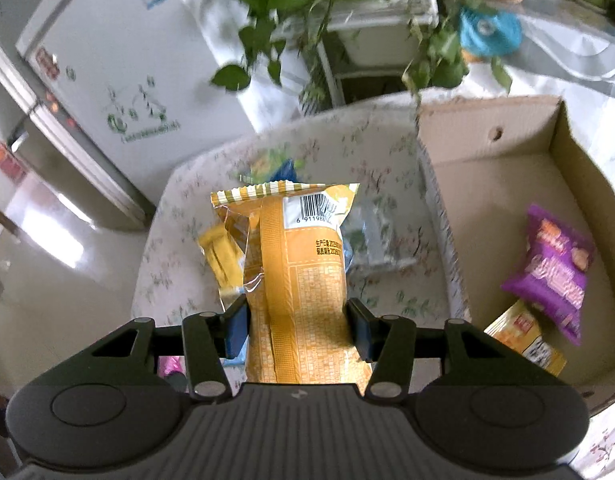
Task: Organize snacks
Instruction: 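Grasp pink packet with left tool while right tool lifts yellow bread packet, then carry both held packets over the cardboard box and open both tools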
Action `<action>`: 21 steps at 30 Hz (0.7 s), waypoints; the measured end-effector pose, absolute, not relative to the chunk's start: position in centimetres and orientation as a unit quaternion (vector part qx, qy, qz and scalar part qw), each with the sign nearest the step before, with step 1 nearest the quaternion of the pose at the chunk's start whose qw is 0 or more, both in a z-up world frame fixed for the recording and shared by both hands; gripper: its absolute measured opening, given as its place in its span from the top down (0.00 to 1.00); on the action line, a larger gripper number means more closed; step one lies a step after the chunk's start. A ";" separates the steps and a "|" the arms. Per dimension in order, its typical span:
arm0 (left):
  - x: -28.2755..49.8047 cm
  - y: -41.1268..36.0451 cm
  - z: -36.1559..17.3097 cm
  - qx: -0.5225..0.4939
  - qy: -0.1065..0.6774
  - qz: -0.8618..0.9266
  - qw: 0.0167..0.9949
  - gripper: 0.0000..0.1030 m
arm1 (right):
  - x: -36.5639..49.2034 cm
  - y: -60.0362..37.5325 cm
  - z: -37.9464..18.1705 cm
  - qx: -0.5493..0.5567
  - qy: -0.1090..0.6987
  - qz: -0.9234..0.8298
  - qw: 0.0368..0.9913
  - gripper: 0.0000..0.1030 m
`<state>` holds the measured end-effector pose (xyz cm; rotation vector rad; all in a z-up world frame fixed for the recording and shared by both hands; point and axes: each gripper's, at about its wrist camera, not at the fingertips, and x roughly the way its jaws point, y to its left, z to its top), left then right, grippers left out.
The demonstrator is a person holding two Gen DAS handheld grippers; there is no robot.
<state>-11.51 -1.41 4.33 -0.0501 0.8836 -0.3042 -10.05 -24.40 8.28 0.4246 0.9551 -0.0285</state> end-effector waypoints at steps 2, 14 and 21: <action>-11.5 -2.2 4.7 -0.025 0.424 -0.155 0.892 0.51 | -10.3 -25.1 8.9 0.209 0.446 -0.019 0.870 0.44; -11.4 -8.4 6.7 -0.035 0.410 -0.218 0.885 0.51 | -12.8 -30.5 11.6 0.253 0.388 -0.074 0.883 0.44; -11.3 -12.8 7.8 -0.036 0.403 -0.262 0.876 0.51 | -14.8 -34.8 12.2 0.283 0.359 -0.121 0.881 0.44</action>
